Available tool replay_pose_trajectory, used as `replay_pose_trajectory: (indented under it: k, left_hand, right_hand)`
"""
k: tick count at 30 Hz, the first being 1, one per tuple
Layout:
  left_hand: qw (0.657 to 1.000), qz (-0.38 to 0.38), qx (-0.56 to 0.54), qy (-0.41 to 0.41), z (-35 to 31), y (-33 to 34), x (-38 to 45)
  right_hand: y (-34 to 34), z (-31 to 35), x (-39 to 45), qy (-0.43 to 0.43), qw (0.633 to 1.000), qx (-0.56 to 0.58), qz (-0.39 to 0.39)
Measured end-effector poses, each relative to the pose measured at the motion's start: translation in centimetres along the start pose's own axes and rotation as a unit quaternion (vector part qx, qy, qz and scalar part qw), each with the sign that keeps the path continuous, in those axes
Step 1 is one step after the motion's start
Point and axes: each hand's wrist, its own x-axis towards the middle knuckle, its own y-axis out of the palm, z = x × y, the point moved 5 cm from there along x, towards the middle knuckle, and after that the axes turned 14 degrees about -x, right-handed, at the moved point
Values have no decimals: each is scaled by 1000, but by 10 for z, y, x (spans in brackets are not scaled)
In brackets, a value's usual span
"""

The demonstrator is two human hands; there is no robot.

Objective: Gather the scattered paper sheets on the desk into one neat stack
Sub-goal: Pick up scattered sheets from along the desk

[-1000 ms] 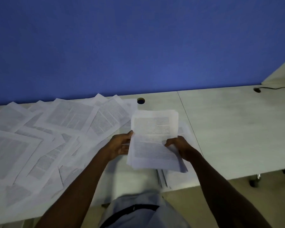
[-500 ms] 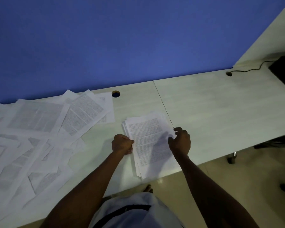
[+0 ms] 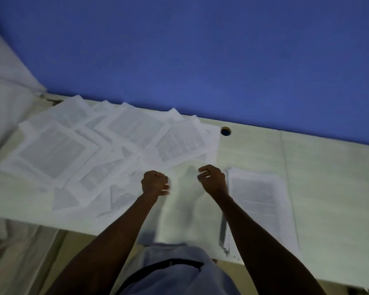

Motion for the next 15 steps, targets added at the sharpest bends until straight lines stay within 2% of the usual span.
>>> replay_pose_trajectory:
  k: [5, 9, 12, 15]
  left_hand:
    - [984, -176, 4, 38, -26, -104, 52]
    - [959, -283, 17, 25, -37, -191, 69]
    - [937, -348, 29, -14, -40, -244, 78]
    - [904, -420, 12, -79, -43, -287, 88]
  right_hand:
    - [64, 86, 20, -56, 996, -33, 56]
    - [121, 160, 29, -118, 985, -72, 99]
    - [168, 209, 27, -192, 964, -121, 135]
    - [204, 250, 21, -254, 949, -140, 125]
